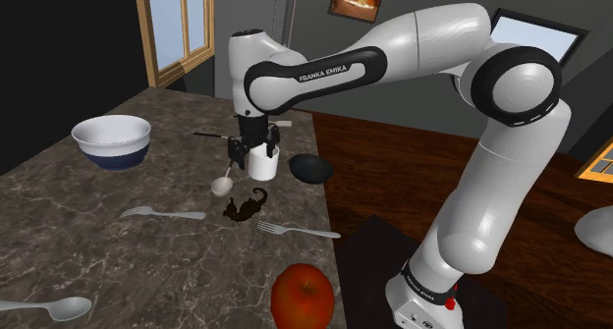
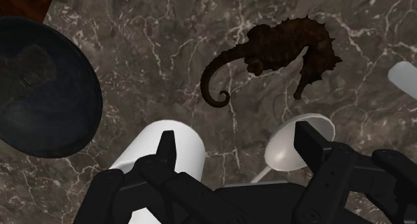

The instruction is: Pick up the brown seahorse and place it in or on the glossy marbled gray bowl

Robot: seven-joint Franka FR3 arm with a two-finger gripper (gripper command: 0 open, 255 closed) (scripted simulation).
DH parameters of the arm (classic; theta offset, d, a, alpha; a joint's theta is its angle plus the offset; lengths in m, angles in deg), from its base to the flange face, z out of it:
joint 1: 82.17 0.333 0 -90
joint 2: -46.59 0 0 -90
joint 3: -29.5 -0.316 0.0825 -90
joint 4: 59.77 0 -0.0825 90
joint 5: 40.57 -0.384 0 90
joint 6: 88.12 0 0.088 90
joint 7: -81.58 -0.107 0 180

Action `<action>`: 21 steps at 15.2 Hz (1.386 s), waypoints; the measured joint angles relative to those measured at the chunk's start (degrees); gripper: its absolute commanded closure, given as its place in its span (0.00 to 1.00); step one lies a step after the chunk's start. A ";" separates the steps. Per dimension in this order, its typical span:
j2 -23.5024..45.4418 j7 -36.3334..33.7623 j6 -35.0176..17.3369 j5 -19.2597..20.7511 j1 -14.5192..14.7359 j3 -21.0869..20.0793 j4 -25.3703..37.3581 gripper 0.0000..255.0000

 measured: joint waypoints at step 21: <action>-2.66 -28.71 -10.81 -2.62 0.93 0.54 -10.81 0.00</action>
